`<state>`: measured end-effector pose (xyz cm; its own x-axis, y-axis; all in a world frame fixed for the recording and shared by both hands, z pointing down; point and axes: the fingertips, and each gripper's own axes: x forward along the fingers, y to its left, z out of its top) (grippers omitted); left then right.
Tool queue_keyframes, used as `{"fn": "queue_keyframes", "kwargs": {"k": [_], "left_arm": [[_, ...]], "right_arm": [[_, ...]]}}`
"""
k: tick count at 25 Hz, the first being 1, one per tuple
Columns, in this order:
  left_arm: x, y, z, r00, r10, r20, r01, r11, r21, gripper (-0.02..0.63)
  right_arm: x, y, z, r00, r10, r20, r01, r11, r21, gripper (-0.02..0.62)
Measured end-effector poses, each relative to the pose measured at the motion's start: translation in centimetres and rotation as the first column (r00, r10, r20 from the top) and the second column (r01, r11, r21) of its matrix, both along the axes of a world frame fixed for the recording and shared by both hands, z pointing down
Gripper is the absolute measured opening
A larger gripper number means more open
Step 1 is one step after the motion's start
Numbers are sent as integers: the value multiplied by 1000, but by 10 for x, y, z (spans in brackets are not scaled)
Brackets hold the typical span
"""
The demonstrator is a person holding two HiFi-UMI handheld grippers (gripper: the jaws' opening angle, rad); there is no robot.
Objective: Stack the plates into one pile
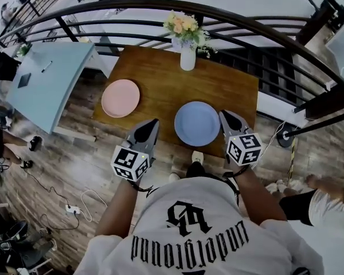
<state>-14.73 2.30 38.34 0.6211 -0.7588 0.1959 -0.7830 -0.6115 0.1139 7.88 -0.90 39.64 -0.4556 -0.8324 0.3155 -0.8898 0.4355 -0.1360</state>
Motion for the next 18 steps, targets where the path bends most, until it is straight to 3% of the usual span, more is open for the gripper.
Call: {"fn": "queue_keyframes", "kwargs": {"k": [5,13,18], "left_arm": [[-9,2,-19,1000,-16,1,16,999,46,46],[-42,24,-24,997,-76,5,75,996,47,46],[-73,20,-21,987,-161,10,160,986,34,46]], "right_arm": [[-13,-1,-16,1000,-18,14,17,999,38,3],[-59,7,-22,995,-98,14,97,994,44,3],[-98,-12,-22,981,-194,9,193,980,45,3]]}}
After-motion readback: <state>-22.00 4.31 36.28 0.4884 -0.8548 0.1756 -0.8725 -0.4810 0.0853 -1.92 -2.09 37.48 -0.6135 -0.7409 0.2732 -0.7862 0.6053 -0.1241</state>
